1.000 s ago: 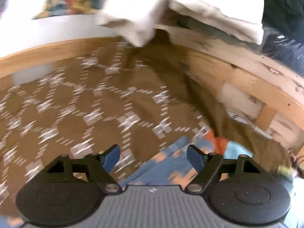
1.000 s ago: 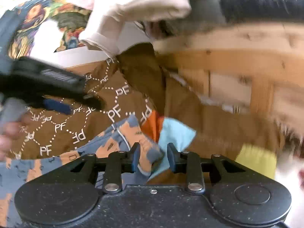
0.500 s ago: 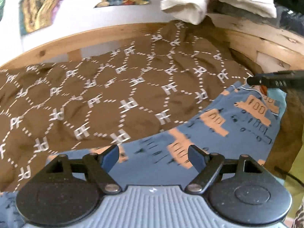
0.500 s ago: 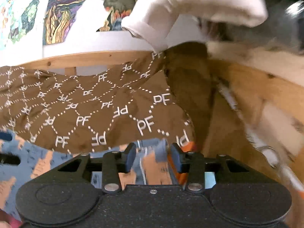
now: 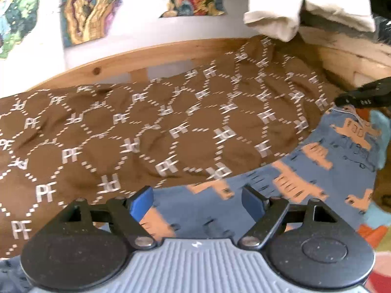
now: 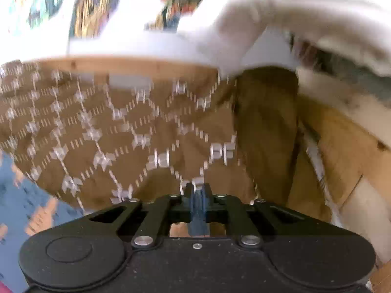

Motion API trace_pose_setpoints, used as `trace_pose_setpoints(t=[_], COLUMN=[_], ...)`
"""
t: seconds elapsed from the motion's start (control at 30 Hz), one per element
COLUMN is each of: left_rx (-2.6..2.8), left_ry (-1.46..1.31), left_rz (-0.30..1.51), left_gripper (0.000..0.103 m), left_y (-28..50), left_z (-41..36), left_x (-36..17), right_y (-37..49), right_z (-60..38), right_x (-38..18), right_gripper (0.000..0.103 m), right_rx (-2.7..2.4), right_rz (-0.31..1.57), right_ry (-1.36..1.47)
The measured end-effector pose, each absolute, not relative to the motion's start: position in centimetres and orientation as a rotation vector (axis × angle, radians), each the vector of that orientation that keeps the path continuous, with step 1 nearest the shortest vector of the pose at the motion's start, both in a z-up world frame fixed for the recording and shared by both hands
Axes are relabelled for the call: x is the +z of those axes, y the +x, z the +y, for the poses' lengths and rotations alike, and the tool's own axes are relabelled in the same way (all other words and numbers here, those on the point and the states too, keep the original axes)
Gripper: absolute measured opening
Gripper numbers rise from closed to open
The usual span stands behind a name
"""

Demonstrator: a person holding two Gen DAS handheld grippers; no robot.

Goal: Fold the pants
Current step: 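Move both open grippers over the folded pants to smooth and reposition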

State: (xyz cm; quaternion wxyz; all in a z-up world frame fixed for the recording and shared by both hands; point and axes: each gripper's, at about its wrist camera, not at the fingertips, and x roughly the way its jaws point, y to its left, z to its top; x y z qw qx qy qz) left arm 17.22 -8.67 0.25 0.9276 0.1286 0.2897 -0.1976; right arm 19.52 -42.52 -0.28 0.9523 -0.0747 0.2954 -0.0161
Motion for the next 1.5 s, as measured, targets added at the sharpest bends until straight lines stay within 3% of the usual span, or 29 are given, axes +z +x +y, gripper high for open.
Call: trace_pose_setpoints(t=[0.07,0.17,0.23,0.33,0.43,0.47,0.7,0.83,0.93,1.03,1.07,1.13,1.2,1.27,1.5], left_rx=[-0.366,-0.292,-0.246,-0.262,-0.307,-0.318,-0.257,-0.221,-0.196,-0.163,-0.142,-0.092,-0.069,-0.127,-0.541], left_ry=[0.267,0.284,0.290,0.239,0.138,0.127,0.196,0.160,0.195,0.226,0.234,0.262,0.266,0.241,0.436], left_rz=[0.600,0.634,0.686,0.791,0.841,0.846,0.818,0.843,0.843,0.848,0.849,0.826,0.776,0.715,0.711], left_gripper=[0.084,0.084,0.082,0.060,0.017,0.007,0.005,0.005,0.005,0.008,0.014,0.034,0.065,0.077,0.081], left_y=[17.9,19.8,21.6,24.2,25.7,26.0,25.4,25.5,25.1,25.1,25.1,24.6,23.7,22.6,23.6], left_z=[-7.7,-6.4,-5.6,-4.7,-3.5,-3.3,-4.3,-3.3,-3.6,-4.3,-4.6,-5.3,-6.0,-7.0,-18.4], left_x=[0.2,0.0,-0.8,-1.9,-2.2,-2.1,-1.8,-1.9,-1.9,-2.0,-1.9,-1.4,-0.6,0.4,4.5], right_y=[18.9,17.5,16.9,16.5,16.0,15.9,14.5,14.1,13.7,14.5,14.3,13.2,11.6,9.9,6.5], right_z=[-41.9,-39.8,-38.0,-34.9,-32.7,-32.4,-31.3,-34.4,-36.0,-38.1,-38.2,-37.8,-37.7,-38.3,-39.9], right_x=[-0.4,0.3,0.4,-0.7,-2.2,-2.5,-4.7,-5.4,-4.2,-5.1,-5.0,-4.2,-2.9,-1.9,-2.6], right_gripper=[0.029,0.055,0.056,0.058,0.058,0.058,0.060,0.060,0.071,0.071,0.070,0.071,0.080,0.084,0.081], right_rx=[-0.071,-0.074,-0.022,0.052,0.102,0.108,0.033,-0.052,-0.109,-0.101,-0.100,-0.088,-0.104,-0.146,-0.234], right_rz=[0.565,0.481,0.485,0.526,0.571,0.588,0.643,0.660,0.589,0.634,0.620,0.578,0.543,0.528,0.520], right_ry=[-0.181,-0.216,-0.213,-0.232,-0.196,-0.174,-0.228,-0.130,-0.110,-0.024,-0.013,-0.005,0.018,0.106,0.300])
